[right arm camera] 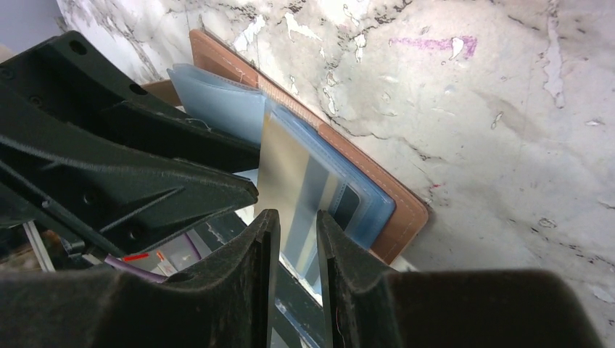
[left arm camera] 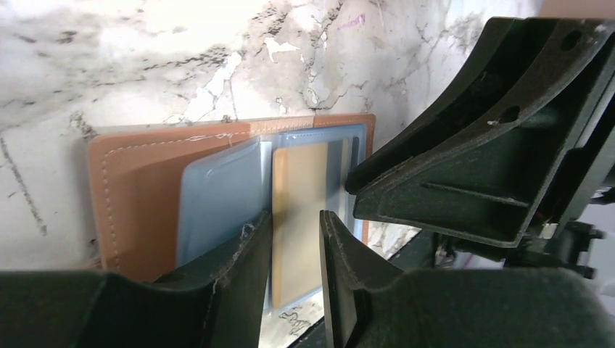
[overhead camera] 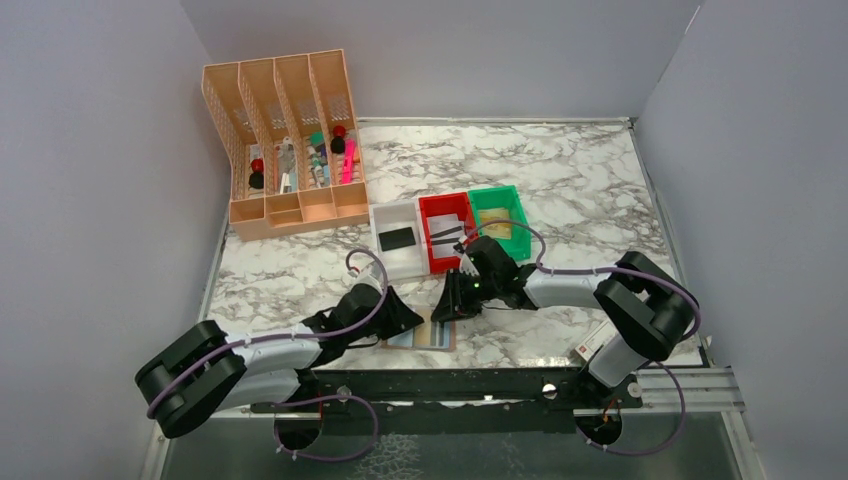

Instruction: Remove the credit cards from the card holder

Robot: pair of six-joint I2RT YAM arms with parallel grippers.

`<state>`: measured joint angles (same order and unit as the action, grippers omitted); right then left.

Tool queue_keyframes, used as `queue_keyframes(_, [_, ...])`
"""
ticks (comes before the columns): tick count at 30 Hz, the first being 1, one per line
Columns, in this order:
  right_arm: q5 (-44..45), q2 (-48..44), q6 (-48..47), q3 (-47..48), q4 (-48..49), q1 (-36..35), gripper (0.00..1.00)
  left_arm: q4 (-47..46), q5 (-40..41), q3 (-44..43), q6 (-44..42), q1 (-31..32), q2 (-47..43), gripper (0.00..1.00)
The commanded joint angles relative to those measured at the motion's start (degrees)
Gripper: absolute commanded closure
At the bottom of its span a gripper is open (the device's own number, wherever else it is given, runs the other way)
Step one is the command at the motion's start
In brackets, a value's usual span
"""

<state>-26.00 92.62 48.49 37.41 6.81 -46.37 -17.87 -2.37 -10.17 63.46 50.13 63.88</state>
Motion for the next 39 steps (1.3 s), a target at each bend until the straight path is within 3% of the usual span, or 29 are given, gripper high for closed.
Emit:
queue_keyframes(1, [4.6,4.2,-1.0,-3.1,-4.3,-0.5,0.68,-8.6,-5.5,6.6,5.9,-0.5,5.3,0.66])
queue_keyframes(6, [3.9,4.5,-0.8,-3.5,-3.5,-0.6,0.68,-14.2,-9.5,6.5,5.6,-1.3,10.8,0.68])
queue_keyframes(11, [3.8,4.7,-0.8,-3.6,-3.3,-0.6,0.68,-17.3,-10.9,5.7,5.7,-1.7,13.3,0.84])
queue_keyframes(17, [5.5,4.9,-1.1,-3.6,-4.4,-0.6,0.68,-17.4,-10.0,6.4,5.8,-2.2,9.6,1.00])
queue_keyframes(24, [11.1,4.9,-1.9,-3.2,-8.7,-0.5,0.68,-15.7,-9.7,9.1,5.7,-4.8,3.1,1.00])
queue_keyframes(39, [12.0,5.2,-1.8,-3.0,-8.9,-0.5,0.69,5.0,-7.6,6.3,-0.7,-8.3,-11.7,1.00])
